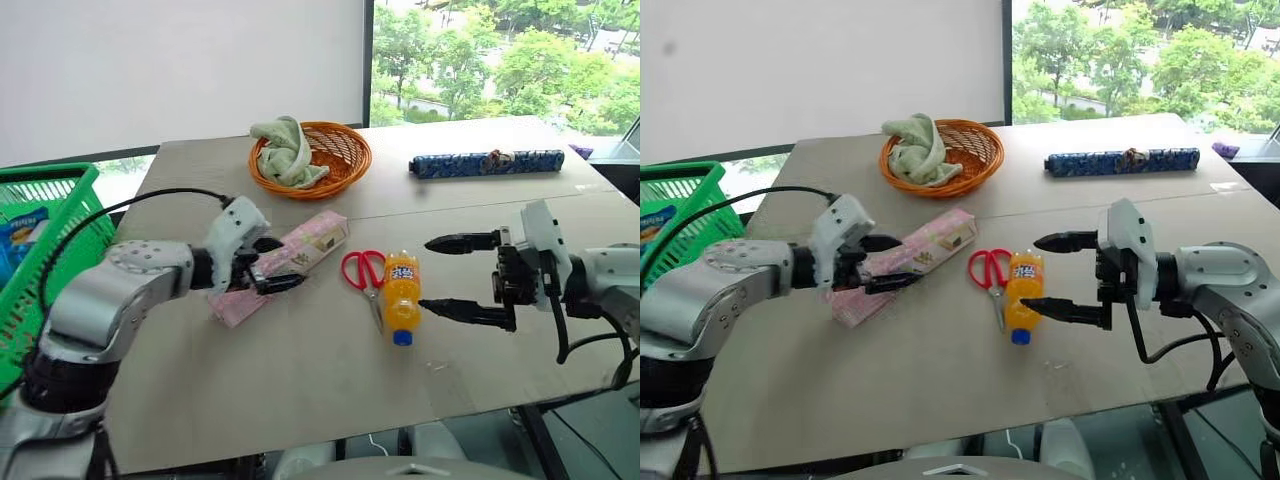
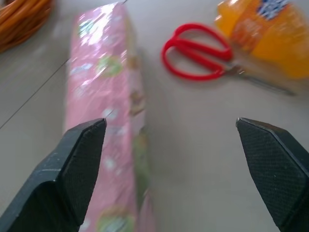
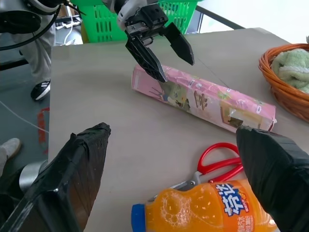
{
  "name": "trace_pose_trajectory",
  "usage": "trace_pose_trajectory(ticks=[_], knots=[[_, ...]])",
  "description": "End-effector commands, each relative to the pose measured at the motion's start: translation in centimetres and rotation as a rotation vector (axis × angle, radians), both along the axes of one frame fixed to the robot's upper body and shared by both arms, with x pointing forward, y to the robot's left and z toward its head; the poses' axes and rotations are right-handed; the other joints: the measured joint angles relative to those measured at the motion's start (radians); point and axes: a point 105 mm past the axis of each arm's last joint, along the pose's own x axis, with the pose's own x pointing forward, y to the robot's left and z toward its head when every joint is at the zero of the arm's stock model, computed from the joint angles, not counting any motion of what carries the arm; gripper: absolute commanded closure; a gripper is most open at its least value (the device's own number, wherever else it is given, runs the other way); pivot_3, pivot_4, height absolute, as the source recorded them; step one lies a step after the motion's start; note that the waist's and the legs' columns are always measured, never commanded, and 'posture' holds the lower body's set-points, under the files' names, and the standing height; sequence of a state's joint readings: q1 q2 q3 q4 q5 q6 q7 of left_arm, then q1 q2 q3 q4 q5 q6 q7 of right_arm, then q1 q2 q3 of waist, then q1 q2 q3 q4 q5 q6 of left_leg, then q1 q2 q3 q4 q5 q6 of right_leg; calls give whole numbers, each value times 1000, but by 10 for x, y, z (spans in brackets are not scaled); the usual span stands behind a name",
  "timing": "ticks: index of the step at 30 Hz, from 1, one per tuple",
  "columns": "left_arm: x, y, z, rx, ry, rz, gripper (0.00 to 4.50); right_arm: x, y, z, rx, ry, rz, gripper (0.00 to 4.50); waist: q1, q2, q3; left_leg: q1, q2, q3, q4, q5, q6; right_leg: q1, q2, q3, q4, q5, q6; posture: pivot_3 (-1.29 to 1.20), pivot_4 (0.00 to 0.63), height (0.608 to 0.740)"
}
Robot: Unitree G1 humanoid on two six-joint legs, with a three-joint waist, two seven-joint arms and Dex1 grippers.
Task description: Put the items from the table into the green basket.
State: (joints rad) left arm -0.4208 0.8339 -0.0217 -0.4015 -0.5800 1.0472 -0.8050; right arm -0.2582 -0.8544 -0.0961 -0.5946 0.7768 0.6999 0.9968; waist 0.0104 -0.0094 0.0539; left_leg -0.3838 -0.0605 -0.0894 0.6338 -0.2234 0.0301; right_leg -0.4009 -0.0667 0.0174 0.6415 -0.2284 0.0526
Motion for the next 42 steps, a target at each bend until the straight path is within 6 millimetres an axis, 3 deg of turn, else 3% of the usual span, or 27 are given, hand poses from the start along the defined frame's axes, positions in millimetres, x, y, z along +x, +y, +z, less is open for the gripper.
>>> trace_pose_trajectory(ticks=[1, 4, 6, 10, 15, 20, 22, 26, 31, 42], knots=[[16, -15, -6, 56, 35, 126, 69, -4, -4, 8, -10, -48, -27, 0, -7, -1, 0, 0, 0, 0, 1, 0, 0, 0, 2, 0, 0, 2, 4, -119, 0, 740], [27, -31, -11, 37, 131, 239, 69, -5, -14, 3, -43, -43, -74, 0, -24, -3, 2, 0, 0, 0, 1, 0, 0, 1, 2, 1, 0, 2, 5, -143, 0, 740], [27, -49, -19, 20, 207, 235, 69, -5, -20, -2, -69, -39, -103, 0, -30, -3, 2, 0, 0, 0, 2, 0, 0, 1, 3, 1, 0, 3, 6, -159, 0, 740], [32, -66, -28, 34, 239, 254, 69, -6, -25, -5, -76, -39, -129, 0, -62, -4, 2, 1, 0, 0, 3, 0, 0, 2, 4, 1, 0, 3, 6, -184, 0, 740], [18, -63, -46, 161, 284, 217, 69, -10, -24, -4, -59, -39, -147, 0, -87, -4, 2, 2, 2, 1, 3, 0, 0, 2, 4, 2, 1, 3, 6, -205, 0, 740], [-5, -35, -58, 272, 311, 188, 69, -12, -25, -7, -59, -37, -167, 0, -109, -3, 2, 2, 2, 1, 2, -2, -3, 1, 2, 4, 1, 2, 4, -212, 0, 740], [-9, -41, -62, 262, 328, 161, 69, -11, -25, -7, -53, -35, -168, 0, -106, -4, 2, 2, 2, 1, 2, -3, -4, 2, 2, 3, 1, 1, 3, -212, 0, 740], [-5, -74, -60, 143, 373, 116, 69, -9, -21, -7, -44, -37, -156, 0, -91, -4, 2, 2, -1, 0, 5, -3, -5, 4, 1, 1, 0, 1, 3, -190, 0, 740], [8, -71, -69, 200, 385, 199, 69, -11, -23, -6, -56, -34, -145, 0, -97, -4, 2, 1, 0, 0, 7, -3, -4, 4, 1, 2, 1, 2, 5, -187, 0, 740], [8, -90, -105, 264, 431, 276, 69, -14, -22, -9, -56, -30, -152, 0, -69, 2, -2, 7, -2, 1, 10, -4, -5, 14, 0, 1, 0, 2, 5, -209, 9, 740]])
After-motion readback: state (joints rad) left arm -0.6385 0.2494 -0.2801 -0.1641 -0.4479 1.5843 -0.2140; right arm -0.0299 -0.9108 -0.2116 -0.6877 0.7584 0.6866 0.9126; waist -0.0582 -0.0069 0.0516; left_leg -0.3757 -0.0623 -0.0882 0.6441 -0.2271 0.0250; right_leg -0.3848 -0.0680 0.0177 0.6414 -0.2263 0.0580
